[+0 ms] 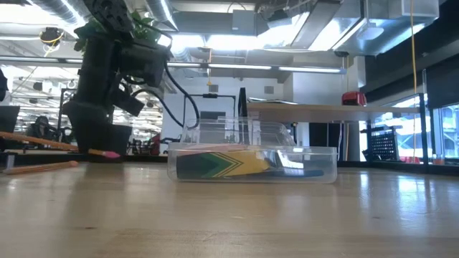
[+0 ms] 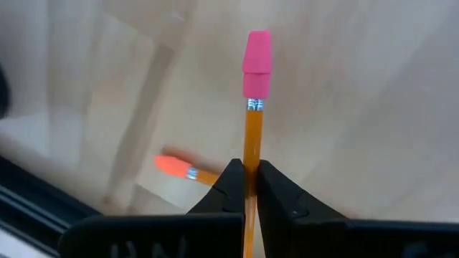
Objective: Pack school essentials
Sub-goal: Put the orange pencil with the pink eraser into the transparent supply box
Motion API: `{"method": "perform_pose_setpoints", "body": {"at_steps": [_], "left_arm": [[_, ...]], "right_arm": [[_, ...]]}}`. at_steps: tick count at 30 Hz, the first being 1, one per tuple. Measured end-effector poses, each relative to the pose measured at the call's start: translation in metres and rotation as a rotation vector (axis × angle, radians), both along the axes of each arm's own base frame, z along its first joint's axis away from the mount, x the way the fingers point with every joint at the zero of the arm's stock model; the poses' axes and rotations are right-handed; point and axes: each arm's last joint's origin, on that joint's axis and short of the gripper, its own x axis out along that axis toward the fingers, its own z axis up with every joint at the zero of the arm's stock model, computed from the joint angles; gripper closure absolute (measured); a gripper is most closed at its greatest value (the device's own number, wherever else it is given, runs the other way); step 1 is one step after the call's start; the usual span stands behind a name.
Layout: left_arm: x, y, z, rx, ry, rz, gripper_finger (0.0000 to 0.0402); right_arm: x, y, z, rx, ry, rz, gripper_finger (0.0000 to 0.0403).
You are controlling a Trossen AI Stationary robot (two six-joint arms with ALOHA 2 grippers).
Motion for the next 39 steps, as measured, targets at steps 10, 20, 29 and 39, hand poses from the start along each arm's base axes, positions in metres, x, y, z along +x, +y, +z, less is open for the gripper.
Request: {"method": "perform_pose_setpoints", "body": {"at_steps": [10,20,29,39], "left_arm": [[0.015,-0.019,0.013,-0.037,-0.081,-0.026,0.0399],[0.06,-0.045,0.08,-0.019,-0.362,-0.108,0.0398],[0.084,-0.082,0.139,0.006,-0.641,-0.239,0.0397],[0.108,-0.088,0.152,0.046,-0.866,-0.35,0.0398]], "right_arm": [[-0.003,0.0,0.012,0.049,0.0,0.043,0.0334],[-0.006,0.001,0.01,0.093,0.059,0.071,0.0334],[-0.018,-0.003,0.016,0.098,0.067,0.064,0.0334],[-0.045,-0.022,0.026,0.038,0.052,-0.141,0.0334]]}}
